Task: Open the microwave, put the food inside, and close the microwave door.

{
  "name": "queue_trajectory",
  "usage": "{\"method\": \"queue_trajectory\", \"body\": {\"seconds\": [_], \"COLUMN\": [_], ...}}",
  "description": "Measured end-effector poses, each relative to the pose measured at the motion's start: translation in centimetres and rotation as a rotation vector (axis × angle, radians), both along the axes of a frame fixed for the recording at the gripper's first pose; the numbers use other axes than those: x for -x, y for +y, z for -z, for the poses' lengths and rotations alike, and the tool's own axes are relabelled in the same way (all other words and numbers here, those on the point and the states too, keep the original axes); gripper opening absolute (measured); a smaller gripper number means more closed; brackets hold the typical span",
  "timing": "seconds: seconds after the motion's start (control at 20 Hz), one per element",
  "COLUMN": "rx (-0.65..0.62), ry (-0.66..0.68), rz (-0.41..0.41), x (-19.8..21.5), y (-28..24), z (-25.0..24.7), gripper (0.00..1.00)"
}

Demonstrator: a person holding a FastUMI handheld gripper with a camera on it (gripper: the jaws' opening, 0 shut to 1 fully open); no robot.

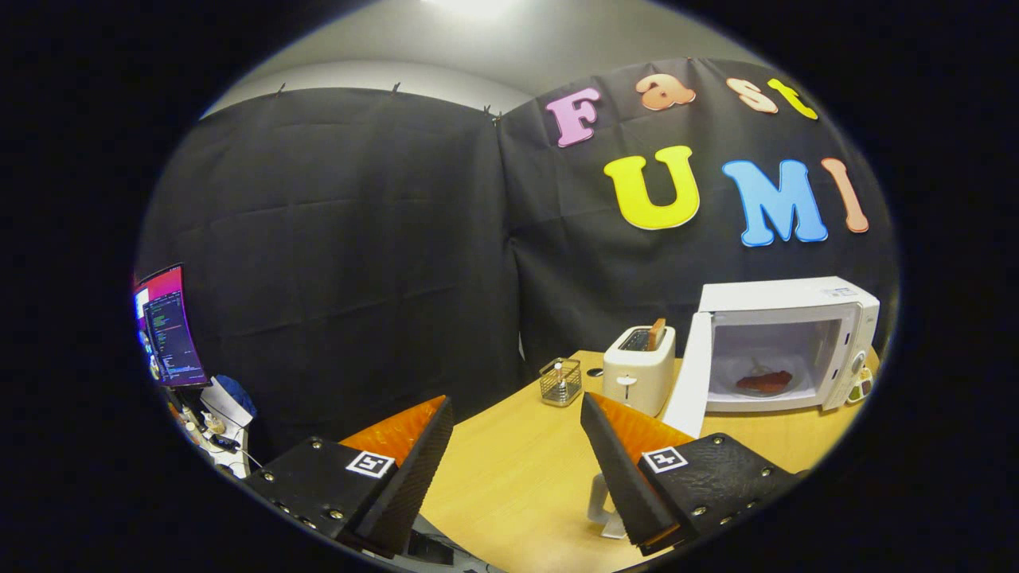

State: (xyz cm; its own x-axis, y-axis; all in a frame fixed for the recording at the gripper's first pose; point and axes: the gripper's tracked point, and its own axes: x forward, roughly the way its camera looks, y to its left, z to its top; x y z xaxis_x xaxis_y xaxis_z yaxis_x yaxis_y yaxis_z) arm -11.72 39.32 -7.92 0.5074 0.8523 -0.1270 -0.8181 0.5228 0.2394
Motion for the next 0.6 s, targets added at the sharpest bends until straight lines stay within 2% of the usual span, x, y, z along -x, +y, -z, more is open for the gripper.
{"method": "queue_trajectory", "body": {"seconds": [0.2, 0.35, 0.45, 0.5, 0.55, 0.6], "rx": [0.058, 0.084, 0.099, 0.117, 0.127, 0.131], "ry": [0.053, 0.081, 0.105, 0.103, 0.097, 0.103], "rz": [-0.024, -0.004, 0.002, 0.034, 0.060, 0.075], "x": [0.9, 0.2, -0.2, -0.7, -1.7, -2.3], "y": [0.8, 0.6, 0.6, 0.0, -0.3, -1.0], "z": [3.8, 6.0, 7.2, 7.7, 8.0, 8.1], "gripper": [0.98, 0.89, 0.79, 0.79, 0.67, 0.44]}}
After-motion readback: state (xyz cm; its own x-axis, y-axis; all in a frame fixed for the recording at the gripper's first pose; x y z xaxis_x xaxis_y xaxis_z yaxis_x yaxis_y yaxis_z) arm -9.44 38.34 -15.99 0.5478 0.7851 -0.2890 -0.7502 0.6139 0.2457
